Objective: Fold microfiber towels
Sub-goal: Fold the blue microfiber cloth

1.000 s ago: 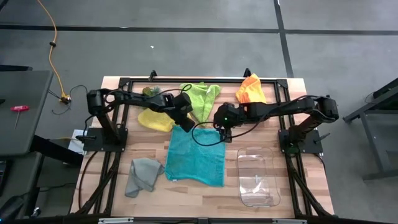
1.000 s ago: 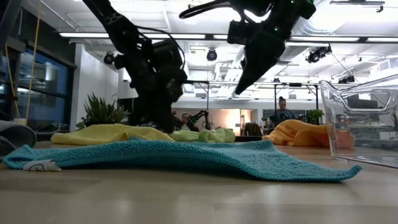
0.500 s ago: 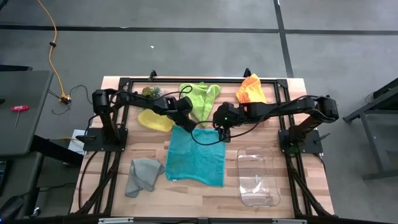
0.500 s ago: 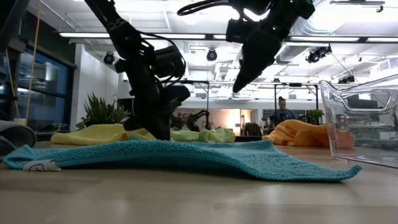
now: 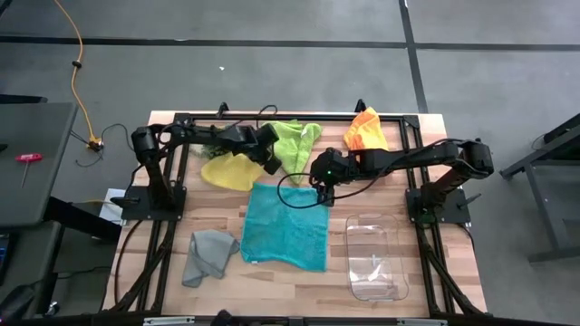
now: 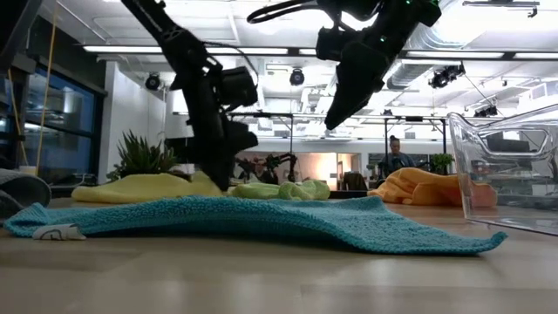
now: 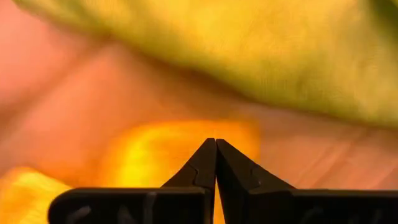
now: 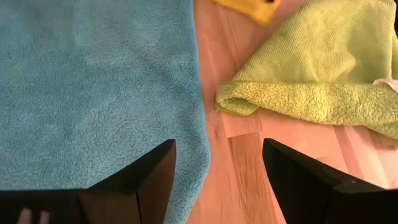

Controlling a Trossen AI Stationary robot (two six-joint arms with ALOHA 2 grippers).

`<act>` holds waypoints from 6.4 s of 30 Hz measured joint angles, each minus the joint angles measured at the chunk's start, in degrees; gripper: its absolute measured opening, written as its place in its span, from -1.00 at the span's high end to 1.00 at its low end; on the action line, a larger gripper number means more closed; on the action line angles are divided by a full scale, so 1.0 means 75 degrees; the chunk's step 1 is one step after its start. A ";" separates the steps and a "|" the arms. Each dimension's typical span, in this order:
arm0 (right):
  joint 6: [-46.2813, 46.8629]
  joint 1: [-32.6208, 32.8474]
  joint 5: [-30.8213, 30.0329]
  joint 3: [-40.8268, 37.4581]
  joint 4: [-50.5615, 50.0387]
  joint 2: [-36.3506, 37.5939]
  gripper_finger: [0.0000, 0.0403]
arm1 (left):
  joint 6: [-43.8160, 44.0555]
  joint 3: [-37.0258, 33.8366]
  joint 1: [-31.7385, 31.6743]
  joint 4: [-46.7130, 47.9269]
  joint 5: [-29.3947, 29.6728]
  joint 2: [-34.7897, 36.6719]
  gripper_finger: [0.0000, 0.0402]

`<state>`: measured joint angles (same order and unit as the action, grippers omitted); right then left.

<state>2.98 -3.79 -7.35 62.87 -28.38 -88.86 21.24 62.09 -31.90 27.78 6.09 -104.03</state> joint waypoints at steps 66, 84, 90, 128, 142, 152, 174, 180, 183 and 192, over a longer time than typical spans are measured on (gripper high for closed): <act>0.0426 0.0006 -0.0006 0.0000 0.0106 0.0000 -0.16 | -0.4012 -0.2096 0.0005 -0.0272 -0.1209 0.3100 0.91; 0.0433 0.0003 -0.0006 0.0000 0.0116 0.0000 -0.16 | -0.5906 -0.2102 0.0406 -0.0204 -0.2343 0.1429 -0.13; 0.0484 0.0003 -0.0006 0.0000 0.0116 0.0000 -0.16 | -0.6200 -0.2081 0.0405 -0.0255 -0.2309 0.1139 -0.10; 0.7820 -0.1341 0.3323 -0.3439 0.2433 0.0396 -0.16 | -0.5847 -0.2122 0.0522 -0.0191 -0.1836 0.1346 1.00; 0.9431 -0.0997 0.2799 -0.3765 0.3318 0.0393 -0.16 | -0.5827 -0.2113 0.0522 -0.0255 -0.1869 0.1364 1.00; 1.0270 -0.0896 0.2702 -0.3756 0.3777 -0.0093 -0.16 | -0.5827 -0.2105 0.0522 -0.0299 -0.1869 0.1370 1.00; 1.0992 -0.0842 0.1879 -0.3541 0.4536 -0.0477 -0.16 | -0.5653 -0.2102 0.0522 -0.0333 -0.1836 0.1370 1.00; 1.1283 -0.0750 0.1988 -0.3541 0.5046 -0.0738 -0.16 | -0.5623 -0.2102 0.0524 -0.0322 -0.1836 0.1373 1.00; 1.1210 -0.0737 0.2057 -0.3541 0.5105 -0.0663 -0.16 | -0.5625 -0.2102 0.0522 -0.0325 -0.1836 0.1373 1.00; 1.0443 -0.0737 0.2295 -0.3545 0.5064 -0.0544 0.00 | -0.5454 -0.2102 0.0525 -0.0319 -0.1667 0.1373 1.00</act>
<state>81.31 -9.32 9.86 36.29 9.60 -92.94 -19.66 46.33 -27.97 25.39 -6.42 -93.73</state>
